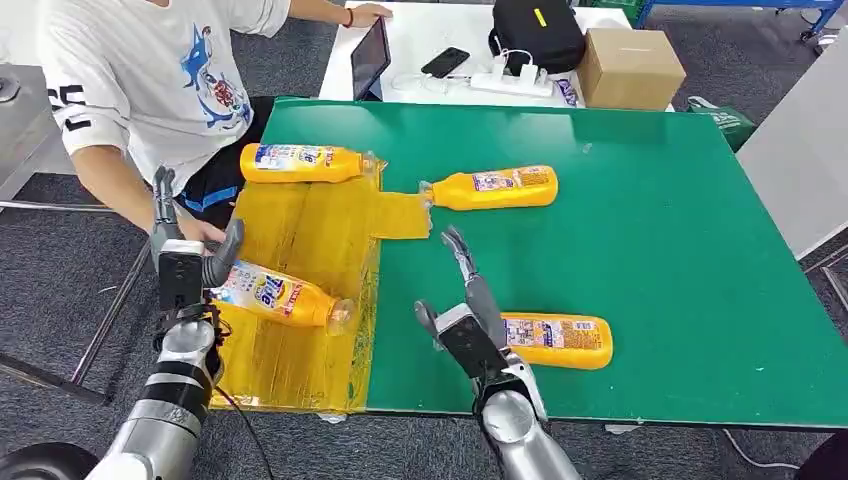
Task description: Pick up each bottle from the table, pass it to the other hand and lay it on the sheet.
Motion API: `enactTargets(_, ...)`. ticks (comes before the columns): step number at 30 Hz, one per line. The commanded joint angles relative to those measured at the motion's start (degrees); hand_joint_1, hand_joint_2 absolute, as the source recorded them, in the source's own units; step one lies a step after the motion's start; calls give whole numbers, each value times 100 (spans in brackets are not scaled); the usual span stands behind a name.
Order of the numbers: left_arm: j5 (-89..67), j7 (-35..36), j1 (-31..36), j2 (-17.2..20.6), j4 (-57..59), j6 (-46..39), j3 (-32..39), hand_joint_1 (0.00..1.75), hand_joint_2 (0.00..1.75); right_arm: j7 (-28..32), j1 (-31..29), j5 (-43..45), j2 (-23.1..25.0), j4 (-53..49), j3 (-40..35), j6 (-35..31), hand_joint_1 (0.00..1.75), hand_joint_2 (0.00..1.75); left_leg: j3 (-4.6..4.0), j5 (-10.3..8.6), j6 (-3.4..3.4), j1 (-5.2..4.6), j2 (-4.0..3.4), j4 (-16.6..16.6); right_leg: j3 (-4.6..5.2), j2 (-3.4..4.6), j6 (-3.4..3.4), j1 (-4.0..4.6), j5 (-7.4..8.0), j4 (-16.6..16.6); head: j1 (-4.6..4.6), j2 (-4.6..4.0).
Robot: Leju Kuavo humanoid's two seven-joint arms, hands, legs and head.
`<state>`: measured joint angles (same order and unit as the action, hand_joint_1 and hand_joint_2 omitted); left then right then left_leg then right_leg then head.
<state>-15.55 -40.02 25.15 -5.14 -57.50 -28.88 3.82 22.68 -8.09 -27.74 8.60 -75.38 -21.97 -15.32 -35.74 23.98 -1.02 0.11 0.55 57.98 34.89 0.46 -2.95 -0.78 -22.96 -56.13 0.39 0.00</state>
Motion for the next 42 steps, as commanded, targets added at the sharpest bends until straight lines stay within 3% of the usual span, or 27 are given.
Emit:
enactTargets(1, 282, 42, -575, -338, -492, 283, 336, 0, 175, -574, -116, -634, -1267, -132, -56, 414, 0, 175, 18, 7, -3, -6, 2, -5, -21, -7, 0, -4, -5, 10, -2, 0)
enactTargets(5, 281, 52, -520, -324, -467, 304, 334, 0, 175, -697, -142, -777, -1240, -89, -137, 470, 0, 175, 19, 16, 4, 0, -5, 5, -23, -5, 9, 5, -11, 6, -2, 0)
enactTargets(9, 107, 181, -892, -352, -424, 513, 207, 0, 175, -1310, -203, -1049, -2009, -104, -198, 1074, 0, 175, 18, 10, 0, -2, -2, -4, -20, -5, 4, 2, -5, 13, -4, 0)
enactTargets(12, 46, 185, -1063, -411, -402, 637, 104, 0, 175, -1419, -258, -1065, -2297, 60, -112, 1312, 0, 175, 9, 9, -4, -5, 2, -1, -13, -8, 0, -2, -4, 10, -2, 0)
enactTargets(20, -67, 235, -990, -429, -113, 801, 64, 0, 175, -1626, -104, -1077, -2547, -113, -168, 1568, 0, 175, 5, 10, 0, -6, 3, 0, -10, -10, 5, -1, -6, 9, -2, 0)
enactTargets(42, -2, 220, -721, -458, 467, 922, -43, 0, 175, -2059, -905, -844, -3204, 530, -601, 2317, 0, 175, 4, 10, -3, -4, -7, 0, -7, 0, 3, 0, -1, 10, -4, 0)
